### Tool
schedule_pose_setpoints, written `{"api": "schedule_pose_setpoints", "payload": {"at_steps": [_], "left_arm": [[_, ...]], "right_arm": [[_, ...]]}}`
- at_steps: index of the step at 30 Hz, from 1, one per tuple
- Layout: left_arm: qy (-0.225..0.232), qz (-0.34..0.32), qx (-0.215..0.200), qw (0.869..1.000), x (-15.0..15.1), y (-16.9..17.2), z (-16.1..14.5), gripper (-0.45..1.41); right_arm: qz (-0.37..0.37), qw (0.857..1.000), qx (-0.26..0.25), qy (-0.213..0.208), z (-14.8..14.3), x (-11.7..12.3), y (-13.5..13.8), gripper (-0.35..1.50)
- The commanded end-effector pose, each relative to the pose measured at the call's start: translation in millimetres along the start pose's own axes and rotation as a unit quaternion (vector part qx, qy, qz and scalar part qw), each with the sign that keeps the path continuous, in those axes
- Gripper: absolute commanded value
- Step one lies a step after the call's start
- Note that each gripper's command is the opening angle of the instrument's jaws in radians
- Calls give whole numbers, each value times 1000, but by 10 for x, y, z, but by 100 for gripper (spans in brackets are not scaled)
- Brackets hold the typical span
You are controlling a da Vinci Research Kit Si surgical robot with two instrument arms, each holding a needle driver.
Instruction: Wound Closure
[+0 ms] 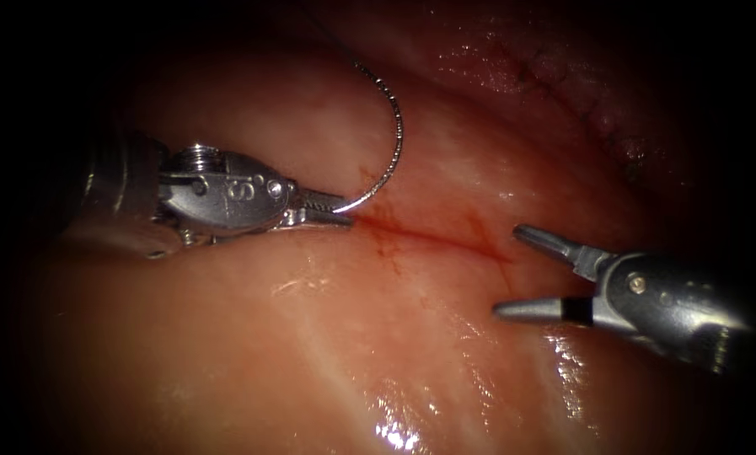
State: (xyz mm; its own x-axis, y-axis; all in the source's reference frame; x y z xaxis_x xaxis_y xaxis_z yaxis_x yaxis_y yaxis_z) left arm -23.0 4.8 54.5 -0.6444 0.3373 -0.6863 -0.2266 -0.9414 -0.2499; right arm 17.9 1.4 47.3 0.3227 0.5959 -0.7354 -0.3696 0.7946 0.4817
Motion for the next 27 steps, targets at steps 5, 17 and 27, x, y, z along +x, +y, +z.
{"api": "schedule_pose_setpoints", "payload": {"at_steps": [5,17,27], "left_arm": [[36,95,31,994,-8,14,-8,-45],[63,174,62,981,-14,32,10,-45],[96,217,108,965,-11,45,12,-45]], "right_arm": [[81,995,52,35,7,7,15,63],[126,984,117,51,42,65,62,53],[133,986,92,42,63,65,64,50]]}}
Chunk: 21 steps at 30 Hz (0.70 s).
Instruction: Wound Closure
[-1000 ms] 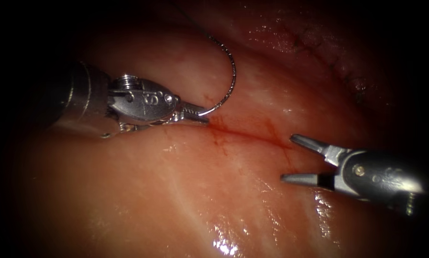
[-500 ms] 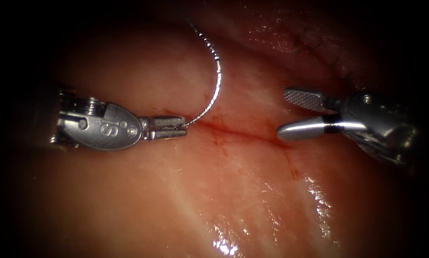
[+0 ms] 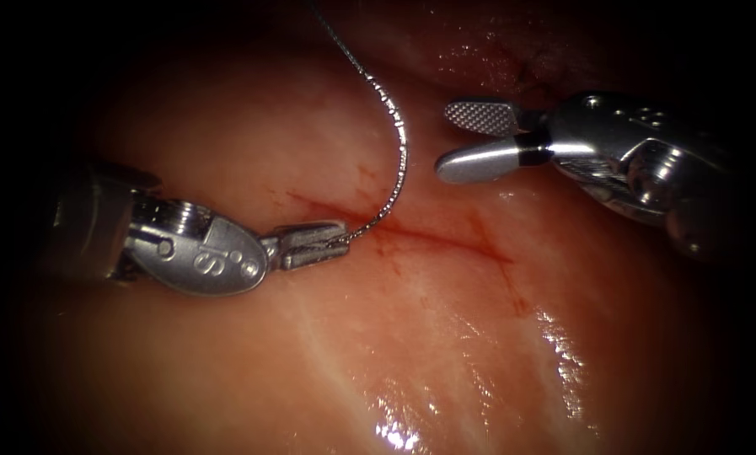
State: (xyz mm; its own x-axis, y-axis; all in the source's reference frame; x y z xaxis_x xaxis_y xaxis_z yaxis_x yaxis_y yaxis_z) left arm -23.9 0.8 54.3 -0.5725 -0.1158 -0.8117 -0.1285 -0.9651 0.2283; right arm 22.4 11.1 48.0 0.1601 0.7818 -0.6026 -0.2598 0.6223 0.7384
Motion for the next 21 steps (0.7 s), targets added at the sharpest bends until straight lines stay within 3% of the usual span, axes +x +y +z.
{"api": "schedule_pose_setpoints", "payload": {"at_steps": [1,21], "left_arm": [[6,7,-1,1000,1,9,6,-45],[16,21,8,1000,13,12,9,-45]], "right_arm": [[0,1000,-13,-4,12,-3,5,50],[19,998,-38,-36,45,-10,5,58]]}}
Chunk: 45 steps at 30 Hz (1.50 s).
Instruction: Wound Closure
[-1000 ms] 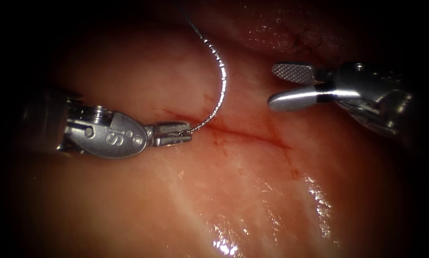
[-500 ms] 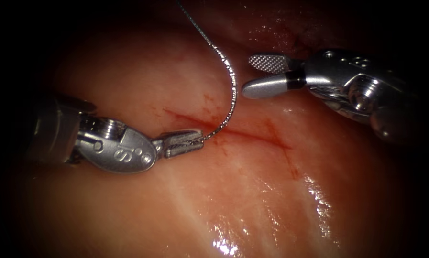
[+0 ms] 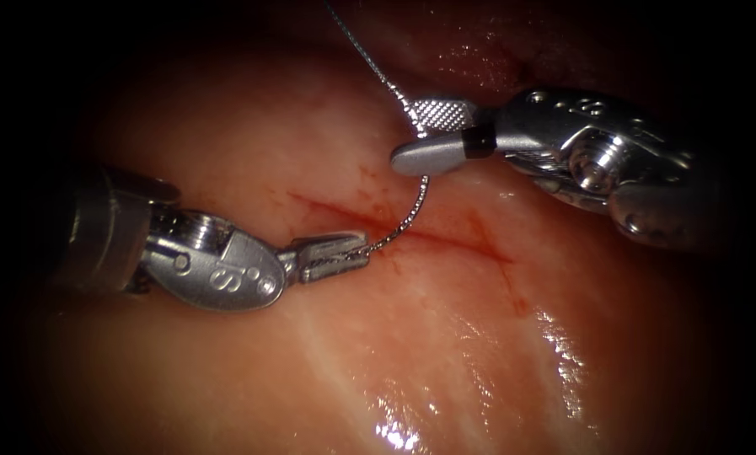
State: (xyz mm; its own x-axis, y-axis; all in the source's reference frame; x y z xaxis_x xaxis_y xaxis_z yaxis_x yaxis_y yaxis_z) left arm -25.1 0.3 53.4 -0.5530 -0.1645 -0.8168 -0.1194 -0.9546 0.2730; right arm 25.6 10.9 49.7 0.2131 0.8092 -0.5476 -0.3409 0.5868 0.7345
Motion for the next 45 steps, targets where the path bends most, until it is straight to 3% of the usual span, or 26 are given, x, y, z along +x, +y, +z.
{"api": "schedule_pose_setpoints", "payload": {"at_steps": [1,2,3,4,14,16,17,22,23,24,26,30,35,37,40,45], "left_arm": [[2,0,-2,1000,-1,8,5,-45],[2,3,-2,1000,-1,8,5,-45],[2,3,-2,1000,0,8,5,-45],[3,3,-3,1000,0,9,5,-45],[15,3,-6,1000,0,8,5,-38],[14,-45,-12,999,0,5,5,32],[19,-114,-21,993,-1,0,3,81],[34,-200,-41,978,-1,-15,-3,89],[40,-224,-48,973,-1,-19,-4,87],[51,-297,-70,951,-1,-31,-8,81],[61,-354,-91,929,-1,-44,-12,77],[72,-428,-122,893,-3,-66,-14,74],[73,-497,-173,847,-9,-79,-10,69],[65,-505,-193,839,-13,-79,-9,67],[52,-528,-231,815,-25,-77,-2,67],[48,-534,-253,805,-29,-68,2,67]], "right_arm": [[-2,1000,1,-2,11,-4,1,55],[-2,1000,0,-2,12,-4,1,43],[-2,1000,0,-2,12,-4,1,16],[1,1000,0,-2,13,-4,2,-34],[9,1000,-10,13,10,4,7,-35],[8,1000,-9,13,9,3,6,-35],[8,1000,-9,13,8,2,7,-35],[-10,1000,-8,12,4,0,7,-35],[-26,1000,-8,12,2,0,7,-35],[-50,999,-8,12,-1,-1,7,-35],[-81,997,4,13,-5,-3,6,-35],[-157,986,31,52,-10,-4,1,-35],[-251,964,53,67,-13,-3,-7,-35],[-266,958,69,77,-13,-1,-9,-35],[-296,944,103,104,-13,7,-17,-35],[-322,929,132,127,-11,16,-25,-35]]}}
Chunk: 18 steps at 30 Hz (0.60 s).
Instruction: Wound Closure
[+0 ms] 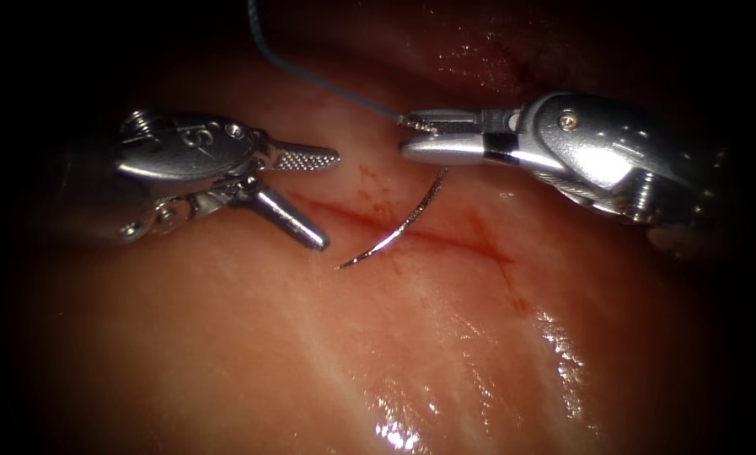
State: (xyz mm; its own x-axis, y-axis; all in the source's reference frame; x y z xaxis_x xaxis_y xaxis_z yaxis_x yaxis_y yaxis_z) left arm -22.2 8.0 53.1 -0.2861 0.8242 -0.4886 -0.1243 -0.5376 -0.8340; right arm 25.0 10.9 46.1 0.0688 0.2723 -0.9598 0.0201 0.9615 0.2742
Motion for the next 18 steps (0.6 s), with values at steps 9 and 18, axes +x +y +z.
{"api": "schedule_pose_setpoints", "payload": {"at_steps": [9,18], "left_arm": [[-19,-10,-30,999,-10,-4,29,67],[-28,-21,-51,998,-6,-4,41,67]], "right_arm": [[-26,998,44,27,27,1,-6,-35],[-46,997,56,21,34,-2,-13,-35]]}}
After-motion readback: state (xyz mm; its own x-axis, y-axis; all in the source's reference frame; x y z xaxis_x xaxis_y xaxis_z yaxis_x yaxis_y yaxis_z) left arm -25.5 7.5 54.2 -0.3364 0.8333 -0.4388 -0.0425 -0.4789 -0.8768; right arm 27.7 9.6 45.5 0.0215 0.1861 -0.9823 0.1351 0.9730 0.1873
